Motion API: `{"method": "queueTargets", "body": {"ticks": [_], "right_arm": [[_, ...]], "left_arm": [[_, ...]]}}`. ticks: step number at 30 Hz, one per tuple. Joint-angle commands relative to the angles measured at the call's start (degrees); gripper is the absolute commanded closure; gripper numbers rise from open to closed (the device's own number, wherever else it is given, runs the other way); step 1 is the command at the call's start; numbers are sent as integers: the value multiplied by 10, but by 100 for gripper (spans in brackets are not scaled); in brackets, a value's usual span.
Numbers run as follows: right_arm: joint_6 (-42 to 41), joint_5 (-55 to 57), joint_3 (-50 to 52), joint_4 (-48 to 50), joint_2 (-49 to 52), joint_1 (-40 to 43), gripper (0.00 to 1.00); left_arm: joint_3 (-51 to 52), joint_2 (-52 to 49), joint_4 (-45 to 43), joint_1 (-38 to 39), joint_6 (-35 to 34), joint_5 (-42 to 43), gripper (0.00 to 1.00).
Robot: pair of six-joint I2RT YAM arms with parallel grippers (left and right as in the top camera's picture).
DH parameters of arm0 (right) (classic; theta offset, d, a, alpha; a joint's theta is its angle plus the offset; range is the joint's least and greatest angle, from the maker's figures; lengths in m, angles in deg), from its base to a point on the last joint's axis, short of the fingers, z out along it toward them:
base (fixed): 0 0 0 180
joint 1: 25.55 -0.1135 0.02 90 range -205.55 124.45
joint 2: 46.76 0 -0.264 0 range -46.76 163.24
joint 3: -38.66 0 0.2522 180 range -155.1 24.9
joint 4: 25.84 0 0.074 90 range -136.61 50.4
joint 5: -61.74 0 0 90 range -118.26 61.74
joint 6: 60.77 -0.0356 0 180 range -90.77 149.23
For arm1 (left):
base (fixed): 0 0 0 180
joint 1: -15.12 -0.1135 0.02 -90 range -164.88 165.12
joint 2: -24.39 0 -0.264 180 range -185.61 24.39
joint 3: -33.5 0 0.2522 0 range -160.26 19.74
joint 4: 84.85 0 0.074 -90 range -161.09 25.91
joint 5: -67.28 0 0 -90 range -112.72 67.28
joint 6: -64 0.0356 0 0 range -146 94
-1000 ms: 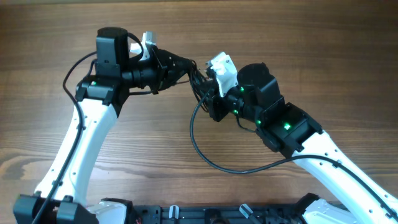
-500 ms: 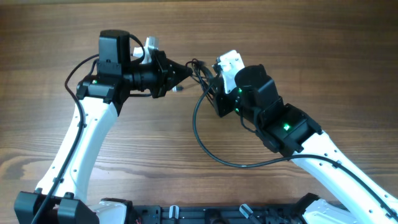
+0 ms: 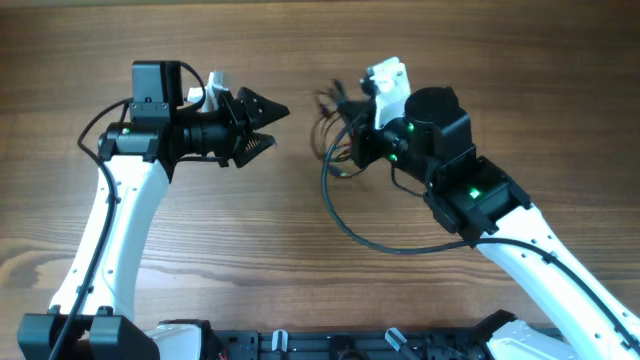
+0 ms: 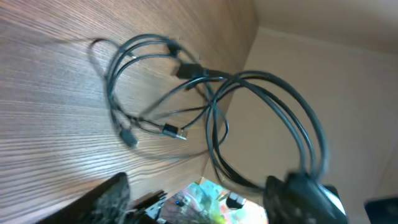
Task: Untangle cables
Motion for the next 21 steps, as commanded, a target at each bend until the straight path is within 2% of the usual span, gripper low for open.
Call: {"method": "queueTargets", "body": {"ticks": [1, 3, 10, 12, 15, 17, 19, 21], "right_arm": [[4, -178, -4, 39, -11, 0, 95], [4, -230, -4, 64, -11, 0, 95], [-29, -256, -4, 147, -11, 0, 95], [-50, -259, -4, 195, -11, 0, 96], [-101, -277, -4, 313, -11, 0, 96], [-146, -306, -4, 417, -11, 0, 96], [-166, -308, -4, 464, -11, 0, 96], [-168, -293, -4, 452, -11, 0, 96]], "left_arm": [[-6, -4, -2, -2, 9, -3, 20], [-6, -4, -2, -2, 9, -3, 16], [-6, -4, -1, -1, 9, -3, 14], [-6, -4, 1, -1, 12, -3, 13], [-6, -4, 15, 3, 65, -3, 10], [-6, -4, 18, 13, 71, -3, 10], [-6, -4, 18, 25, 71, -21, 9], [-6, -4, 18, 37, 71, -29, 8]]}}
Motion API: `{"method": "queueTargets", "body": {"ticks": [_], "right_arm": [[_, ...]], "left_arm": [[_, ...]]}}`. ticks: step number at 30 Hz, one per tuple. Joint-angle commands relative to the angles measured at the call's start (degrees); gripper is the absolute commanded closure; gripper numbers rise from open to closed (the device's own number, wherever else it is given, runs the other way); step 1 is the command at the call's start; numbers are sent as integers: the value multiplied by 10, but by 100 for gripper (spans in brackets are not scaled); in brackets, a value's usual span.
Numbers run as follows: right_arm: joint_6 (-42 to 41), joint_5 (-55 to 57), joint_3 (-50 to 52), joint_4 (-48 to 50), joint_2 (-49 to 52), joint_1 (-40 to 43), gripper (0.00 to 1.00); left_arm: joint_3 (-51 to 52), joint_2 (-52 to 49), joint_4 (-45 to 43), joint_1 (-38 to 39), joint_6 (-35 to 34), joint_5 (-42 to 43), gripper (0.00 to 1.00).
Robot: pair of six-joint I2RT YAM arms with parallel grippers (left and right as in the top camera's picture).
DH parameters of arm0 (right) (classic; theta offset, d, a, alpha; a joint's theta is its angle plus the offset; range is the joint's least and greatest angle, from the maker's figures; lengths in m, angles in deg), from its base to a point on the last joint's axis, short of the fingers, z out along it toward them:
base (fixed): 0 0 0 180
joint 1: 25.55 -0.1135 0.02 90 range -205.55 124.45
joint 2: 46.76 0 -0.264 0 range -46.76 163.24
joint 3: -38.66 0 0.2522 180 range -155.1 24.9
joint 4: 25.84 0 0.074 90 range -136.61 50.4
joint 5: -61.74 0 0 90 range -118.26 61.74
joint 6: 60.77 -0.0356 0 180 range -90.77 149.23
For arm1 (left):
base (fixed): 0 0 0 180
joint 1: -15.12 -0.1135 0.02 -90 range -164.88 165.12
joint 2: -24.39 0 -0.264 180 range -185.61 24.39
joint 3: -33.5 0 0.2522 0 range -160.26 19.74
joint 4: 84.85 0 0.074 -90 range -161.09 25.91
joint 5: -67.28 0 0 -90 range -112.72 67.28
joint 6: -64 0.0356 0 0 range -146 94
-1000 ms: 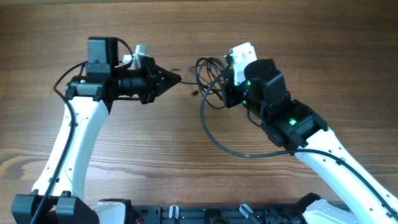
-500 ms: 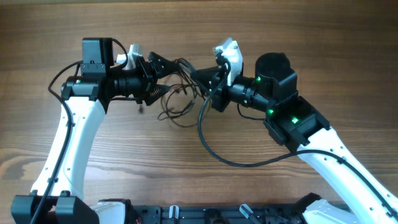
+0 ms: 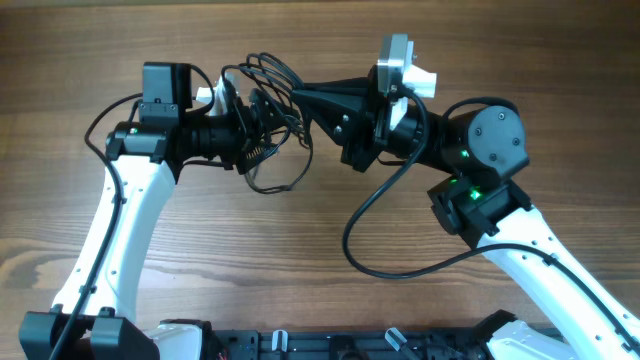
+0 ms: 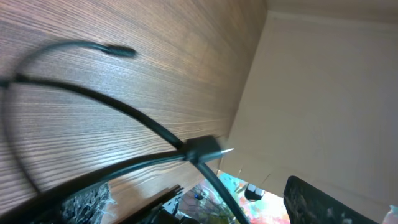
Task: Untangle cables
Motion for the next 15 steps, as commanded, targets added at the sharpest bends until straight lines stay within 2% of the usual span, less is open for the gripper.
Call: {"method": "queueTargets", "body": {"ticks": [1, 2, 4, 5, 6, 7, 8, 11, 12, 13, 15], "right_arm": [[-28, -2, -9, -5, -8, 0, 96], [-33, -2, -9, -5, -8, 0, 96], [-32, 16, -9, -8, -8, 0, 96], [-31, 47, -9, -27, -8, 0, 96], [-31, 83, -9, -56, -8, 5, 96], [-31, 104, -9, -77, -8, 11, 96], [-31, 128, -9, -109, -8, 21, 96], [-14, 174, -9, -202, -8, 63, 96], [-14, 183, -9, -218, -8, 70, 96], [-10, 194, -9, -240, -8, 82, 96], [-1, 231, -9, -292, -8, 102, 95]], "left_arm": [[-6, -4, 0, 19, 20, -17, 8], [-6, -4, 0, 23, 29, -17, 8], [-6, -4, 9, 28, 44, -17, 17], [-6, -4, 18, 28, 44, -17, 30], [-6, -4, 26, 28, 47, -25, 59], [-6, -4, 28, 28, 57, -27, 82], [-6, -4, 34, 28, 86, -28, 96], [-6, -4, 71, 28, 156, -37, 96], [-6, -4, 80, 28, 164, -50, 93], [-6, -4, 93, 28, 164, -76, 86], [-6, -4, 108, 28, 164, -113, 84]]}}
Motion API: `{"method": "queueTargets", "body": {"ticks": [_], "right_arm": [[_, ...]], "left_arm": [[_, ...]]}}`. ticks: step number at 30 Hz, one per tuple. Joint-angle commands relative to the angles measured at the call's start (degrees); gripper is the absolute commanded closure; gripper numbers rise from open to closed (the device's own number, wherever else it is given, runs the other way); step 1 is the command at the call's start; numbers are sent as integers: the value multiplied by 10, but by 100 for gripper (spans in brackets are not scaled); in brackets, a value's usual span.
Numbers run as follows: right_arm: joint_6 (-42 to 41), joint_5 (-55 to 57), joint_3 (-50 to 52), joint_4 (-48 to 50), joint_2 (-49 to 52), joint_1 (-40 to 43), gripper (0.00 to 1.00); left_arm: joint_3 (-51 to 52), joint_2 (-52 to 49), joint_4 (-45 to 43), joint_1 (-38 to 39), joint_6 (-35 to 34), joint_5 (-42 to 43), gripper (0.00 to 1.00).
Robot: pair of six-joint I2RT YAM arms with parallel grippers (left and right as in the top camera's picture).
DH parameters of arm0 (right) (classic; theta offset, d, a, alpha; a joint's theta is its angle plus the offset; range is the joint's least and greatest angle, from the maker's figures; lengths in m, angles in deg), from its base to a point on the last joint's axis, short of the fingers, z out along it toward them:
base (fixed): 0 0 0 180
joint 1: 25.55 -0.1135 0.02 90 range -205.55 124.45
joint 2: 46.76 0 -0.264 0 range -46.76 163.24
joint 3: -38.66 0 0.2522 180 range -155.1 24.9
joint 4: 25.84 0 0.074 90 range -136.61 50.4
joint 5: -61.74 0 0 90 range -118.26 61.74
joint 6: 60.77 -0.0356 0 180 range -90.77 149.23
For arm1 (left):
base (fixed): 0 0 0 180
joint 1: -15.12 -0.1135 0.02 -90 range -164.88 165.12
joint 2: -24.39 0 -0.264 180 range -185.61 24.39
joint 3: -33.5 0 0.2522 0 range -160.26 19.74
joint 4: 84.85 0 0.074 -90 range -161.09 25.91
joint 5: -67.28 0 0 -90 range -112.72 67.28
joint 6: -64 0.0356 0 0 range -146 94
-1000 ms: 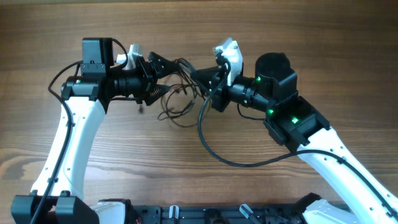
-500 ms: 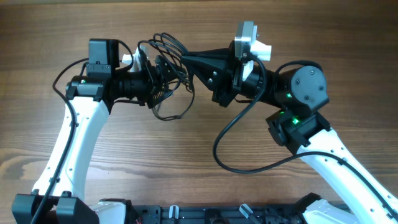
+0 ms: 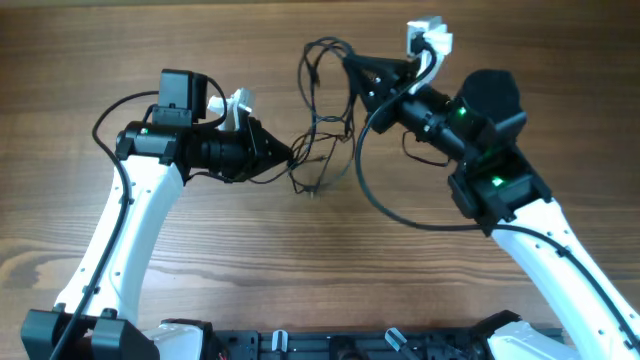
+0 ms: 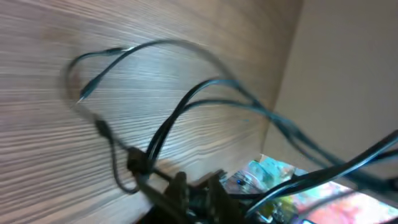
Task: Untangle cables
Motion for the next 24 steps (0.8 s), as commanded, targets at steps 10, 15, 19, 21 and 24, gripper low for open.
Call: {"method": "queueTargets", "body": {"ticks": [10, 15, 19, 21, 24], "right_arm": [[16, 267, -7, -252, -7, 56, 96], [32, 277, -7, -259, -7, 56, 96], [29, 239, -7, -264, -6, 56, 96], [28, 198, -7, -258, -2, 56, 96], [32, 103, -7, -238, 14, 56, 95]], "left_arm": [[-5, -4, 70, -106, 41, -84, 79], [-5, -4, 102, -207, 41, -84, 78], [-5, -4, 109, -289, 41, -30, 67], [-5, -4, 99, -301, 41, 42, 47], [-5, -4, 92, -297, 42, 165, 25]]}}
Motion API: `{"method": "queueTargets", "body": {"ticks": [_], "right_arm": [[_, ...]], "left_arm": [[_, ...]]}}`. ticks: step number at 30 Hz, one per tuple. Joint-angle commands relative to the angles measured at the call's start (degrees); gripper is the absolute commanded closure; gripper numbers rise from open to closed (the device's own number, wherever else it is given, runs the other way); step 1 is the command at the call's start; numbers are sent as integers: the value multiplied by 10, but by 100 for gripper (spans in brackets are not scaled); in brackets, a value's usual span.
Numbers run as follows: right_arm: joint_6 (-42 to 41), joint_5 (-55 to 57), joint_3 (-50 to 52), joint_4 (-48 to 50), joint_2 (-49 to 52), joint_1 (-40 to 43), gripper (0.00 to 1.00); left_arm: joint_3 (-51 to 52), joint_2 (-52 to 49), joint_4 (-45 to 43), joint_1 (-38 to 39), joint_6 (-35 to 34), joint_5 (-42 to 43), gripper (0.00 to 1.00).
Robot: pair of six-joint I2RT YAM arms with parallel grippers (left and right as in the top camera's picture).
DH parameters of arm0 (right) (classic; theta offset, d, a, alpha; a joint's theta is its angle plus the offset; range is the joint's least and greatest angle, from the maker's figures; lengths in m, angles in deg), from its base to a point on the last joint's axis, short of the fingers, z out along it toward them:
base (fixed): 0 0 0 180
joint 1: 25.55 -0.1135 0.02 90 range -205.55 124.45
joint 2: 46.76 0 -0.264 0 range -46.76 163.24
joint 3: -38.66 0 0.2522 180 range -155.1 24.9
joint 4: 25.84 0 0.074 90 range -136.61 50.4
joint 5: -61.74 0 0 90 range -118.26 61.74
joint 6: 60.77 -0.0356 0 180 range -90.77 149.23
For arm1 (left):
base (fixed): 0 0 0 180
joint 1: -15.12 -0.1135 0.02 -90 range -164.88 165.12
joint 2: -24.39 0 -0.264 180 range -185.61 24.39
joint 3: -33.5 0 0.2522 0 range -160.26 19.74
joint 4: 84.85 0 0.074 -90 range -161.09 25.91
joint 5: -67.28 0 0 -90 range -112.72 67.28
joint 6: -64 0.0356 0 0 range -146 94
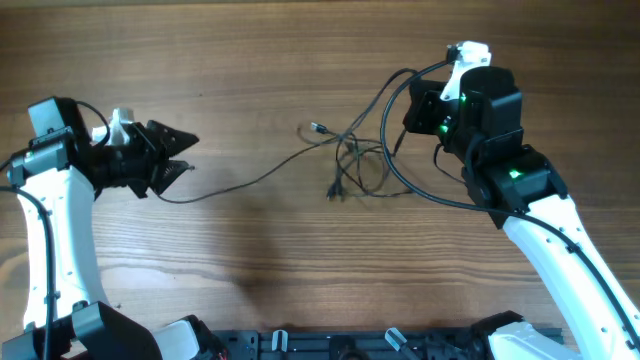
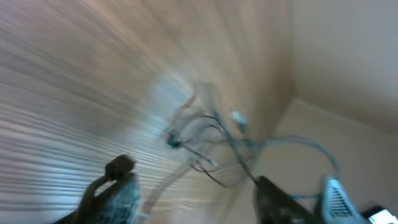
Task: Untangle cables
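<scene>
A tangle of thin black cables [image 1: 350,165] lies on the wooden table at the centre, one plug [image 1: 315,127] pointing up-left. One thin strand [image 1: 240,180] runs from it leftward, ending just below my left gripper [image 1: 188,153], which stands open at the far left. The blurred left wrist view shows the left gripper [image 2: 193,183] with its fingers [image 2: 118,196] wide apart, a pale strand passing between them and the tangle [image 2: 205,140] beyond. My right gripper [image 1: 418,108] sits right of the tangle, its fingers hidden under the wrist.
A thick black loop [image 1: 395,175] hangs from the right arm beside the tangle and seems to be the arm's own wiring. The table [image 1: 250,60] is bare wood. A black rail [image 1: 330,345] runs along the near edge.
My left gripper was shut at the tangle's lower left in the centre; it is now open at the far left. The tangle is lower and flatter, with one strand drawn out leftward. The right gripper moved right.
At first my left gripper stood open left of centre and the right gripper was at the cable bundle. Then both met at the bundle. Then the right held its top while the left was shut at its lower edge. Now the arms are wide apart, one strand stretched out.
</scene>
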Motion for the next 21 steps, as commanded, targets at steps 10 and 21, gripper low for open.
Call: {"method": "queueTargets", "body": {"ticks": [10, 21], "right_arm": [[39, -319, -5, 90, 84, -24, 93], [195, -702, -5, 125, 84, -51, 4]], "left_arm": [[-5, -4, -87, 77, 35, 417, 0], [-5, -4, -115, 179, 224, -166, 8]]}}
